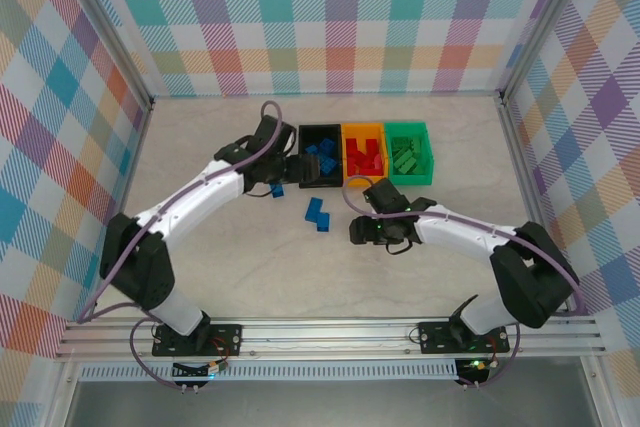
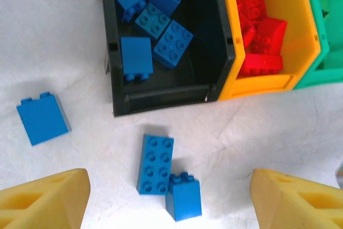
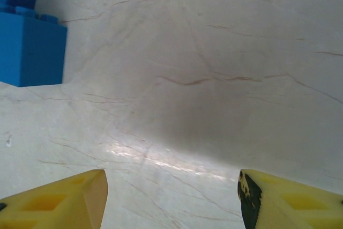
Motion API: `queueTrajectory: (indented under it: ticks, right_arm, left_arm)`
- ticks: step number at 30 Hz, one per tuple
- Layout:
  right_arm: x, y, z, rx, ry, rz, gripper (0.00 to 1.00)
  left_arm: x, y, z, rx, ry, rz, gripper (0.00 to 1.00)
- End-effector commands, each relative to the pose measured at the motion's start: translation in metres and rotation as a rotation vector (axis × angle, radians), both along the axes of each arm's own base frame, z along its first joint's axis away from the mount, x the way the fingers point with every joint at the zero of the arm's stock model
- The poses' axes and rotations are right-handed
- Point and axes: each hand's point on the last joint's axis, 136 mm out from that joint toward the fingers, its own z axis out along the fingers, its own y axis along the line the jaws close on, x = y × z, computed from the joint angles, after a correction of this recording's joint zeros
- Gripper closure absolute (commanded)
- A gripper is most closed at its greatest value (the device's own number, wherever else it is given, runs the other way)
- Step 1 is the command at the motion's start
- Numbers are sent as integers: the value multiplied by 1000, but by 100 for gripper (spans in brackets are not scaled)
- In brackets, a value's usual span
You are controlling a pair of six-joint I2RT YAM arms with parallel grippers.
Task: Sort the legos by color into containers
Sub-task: Pick up the lego from the center of the table.
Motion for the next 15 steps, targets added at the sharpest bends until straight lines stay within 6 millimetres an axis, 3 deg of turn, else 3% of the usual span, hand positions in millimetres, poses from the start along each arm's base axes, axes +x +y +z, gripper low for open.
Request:
queueTrajectory:
  ticks: [1,10,15]
  right_arm:
    - [2,33,9,59,-13,59,34]
    - [-1,75,0,23,-18,136,34]
    - [6,84,-1,5,-11,132,34]
  left_arm:
    - [-20,4,-9,-41,-14,-2,22]
    - [-71,58,-57,61,27,99,23]
    - [-84,67,-72,48,53,140,23]
